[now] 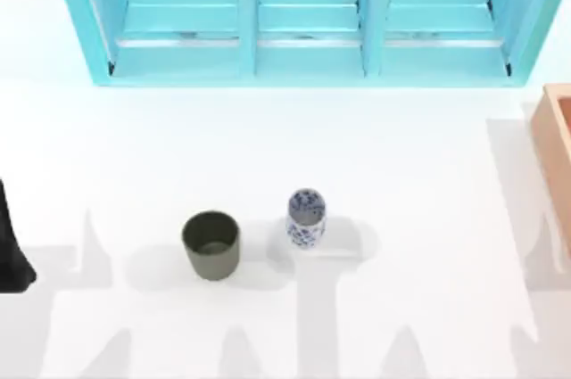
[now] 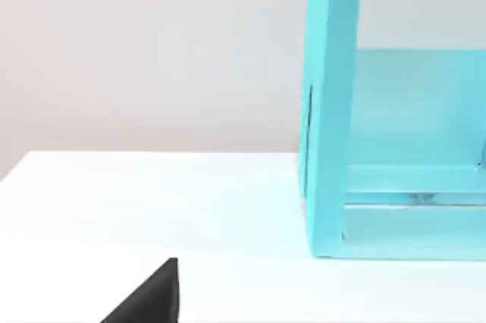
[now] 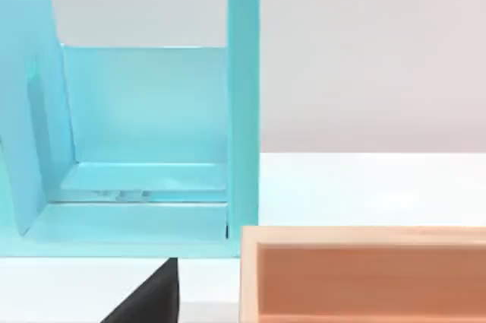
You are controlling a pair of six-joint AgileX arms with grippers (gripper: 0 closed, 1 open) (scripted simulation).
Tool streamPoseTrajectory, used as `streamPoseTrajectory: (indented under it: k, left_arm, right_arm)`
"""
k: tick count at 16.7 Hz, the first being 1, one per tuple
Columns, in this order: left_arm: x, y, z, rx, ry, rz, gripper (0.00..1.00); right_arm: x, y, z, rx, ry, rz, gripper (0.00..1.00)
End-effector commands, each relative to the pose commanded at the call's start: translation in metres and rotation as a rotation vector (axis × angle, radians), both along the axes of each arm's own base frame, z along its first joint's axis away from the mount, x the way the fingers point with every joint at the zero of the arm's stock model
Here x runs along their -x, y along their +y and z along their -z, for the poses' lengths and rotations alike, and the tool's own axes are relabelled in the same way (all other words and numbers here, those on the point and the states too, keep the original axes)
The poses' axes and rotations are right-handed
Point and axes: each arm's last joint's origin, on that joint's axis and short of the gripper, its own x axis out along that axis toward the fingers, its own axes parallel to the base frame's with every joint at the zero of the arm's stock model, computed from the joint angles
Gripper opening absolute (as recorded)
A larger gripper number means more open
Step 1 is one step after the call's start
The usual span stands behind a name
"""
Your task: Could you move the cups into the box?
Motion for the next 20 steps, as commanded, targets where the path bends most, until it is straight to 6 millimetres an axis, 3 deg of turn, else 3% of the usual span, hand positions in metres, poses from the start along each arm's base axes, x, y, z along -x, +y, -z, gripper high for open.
streamPoseTrajectory:
  k: [3,6,8,11,16,18,20]
  left_arm:
    - [0.000,0.000,0.000,0.000,0.000,0.000,1.00]
    - [0.000,0.000,0.000,0.000,0.000,0.000,1.00]
    - [0.000,0.000,0.000,0.000,0.000,0.000,1.00]
    - [0.000,0.000,0.000,0.000,0.000,0.000,1.00]
    - [0.000,0.000,0.000,0.000,0.000,0.000,1.00]
    - [0.000,0.000,0.000,0.000,0.000,0.000,1.00]
    - [0.000,0.000,0.000,0.000,0.000,0.000,1.00]
  right_arm:
    - [0.000,0.001,-0.002,-0.003,0.005,-0.004,1.00]
    - [-0.001,0.005,-0.021,-0.029,0.052,-0.032,1.00]
    - [-0.003,0.010,-0.045,-0.058,0.102,-0.062,1.00]
    - [-0.014,0.022,-0.099,-0.107,0.191,-0.115,1.00]
    - [-0.060,0.065,-0.198,-0.175,0.399,-0.208,1.00]
    - [-0.089,0.092,-0.220,-0.182,0.526,-0.233,1.00]
    - [-0.119,0.126,-0.226,-0.173,0.677,-0.244,1.00]
